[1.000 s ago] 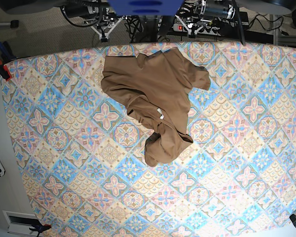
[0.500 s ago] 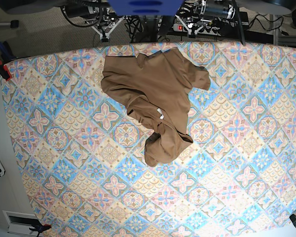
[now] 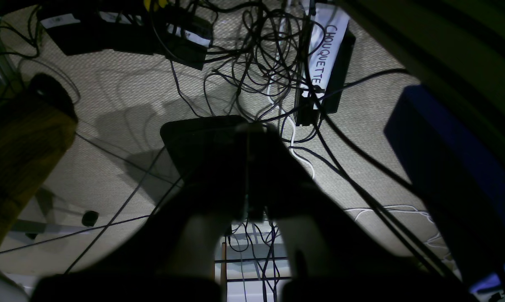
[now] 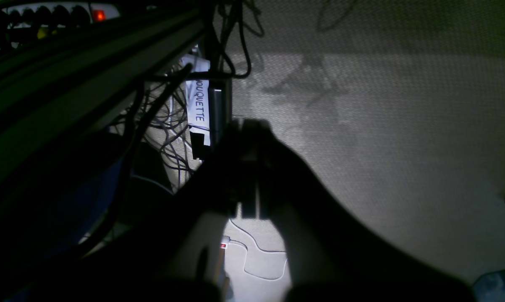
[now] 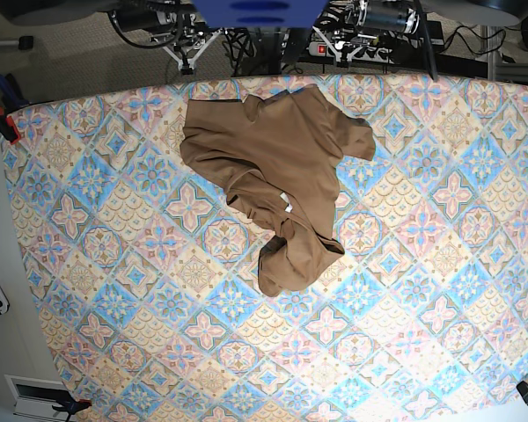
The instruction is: Layout the t-shirt on the table in an organized manner, then fold the t-shirt properly
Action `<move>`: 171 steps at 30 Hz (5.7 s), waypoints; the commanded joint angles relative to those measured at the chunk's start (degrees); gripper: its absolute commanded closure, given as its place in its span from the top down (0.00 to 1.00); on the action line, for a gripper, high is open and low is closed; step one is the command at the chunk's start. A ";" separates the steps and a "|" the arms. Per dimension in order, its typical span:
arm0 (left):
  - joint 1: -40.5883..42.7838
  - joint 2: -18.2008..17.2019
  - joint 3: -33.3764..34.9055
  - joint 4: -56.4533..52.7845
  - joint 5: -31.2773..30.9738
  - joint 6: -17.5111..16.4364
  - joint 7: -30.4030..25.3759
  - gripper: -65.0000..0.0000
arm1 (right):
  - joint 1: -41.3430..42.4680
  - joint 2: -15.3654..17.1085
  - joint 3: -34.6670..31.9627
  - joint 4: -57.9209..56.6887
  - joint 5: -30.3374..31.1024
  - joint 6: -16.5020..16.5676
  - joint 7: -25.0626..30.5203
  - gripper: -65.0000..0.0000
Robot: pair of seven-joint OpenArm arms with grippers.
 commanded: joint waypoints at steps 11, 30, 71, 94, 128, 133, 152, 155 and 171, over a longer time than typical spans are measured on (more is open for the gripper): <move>14.43 -2.90 -0.16 -0.14 5.75 0.08 -38.71 0.00 | -11.04 2.76 11.33 0.01 0.05 -0.12 27.35 0.00; 22.25 -4.40 -0.25 0.78 -8.32 0.08 -61.83 0.00 | -22.65 2.76 21.18 0.23 0.14 -0.29 66.38 0.00; 55.75 -4.40 -1.13 97.84 -1.29 -0.01 -49.88 0.18 | -58.87 -1.72 18.19 93.59 -0.30 0.06 44.40 0.01; 48.19 -6.07 -9.75 118.76 -1.64 -7.40 -1.88 0.35 | -46.47 -2.77 8.52 111.44 -24.65 13.77 4.84 0.47; 48.27 -5.89 -14.14 117.53 -1.37 -7.75 -1.70 0.35 | -23.88 -2.25 -6.61 105.90 -33.00 13.86 -14.50 0.46; 48.27 -5.89 -14.14 117.53 -1.37 -7.75 -1.70 0.35 | -23.79 0.65 -6.52 102.56 -32.82 13.86 -12.39 0.46; 48.19 -5.89 -14.05 117.44 -1.46 -7.75 -0.21 0.35 | -17.11 0.83 -6.17 95.44 -32.91 13.86 -10.28 0.21; 47.04 -5.89 -14.05 117.44 -1.55 -7.75 4.10 0.35 | -16.85 0.83 -5.99 95.53 -33.09 13.86 -10.28 0.06; 46.25 -5.89 -14.05 117.44 -1.55 -7.75 5.16 0.35 | -16.49 0.48 10.10 103.53 -32.82 13.86 -10.28 0.00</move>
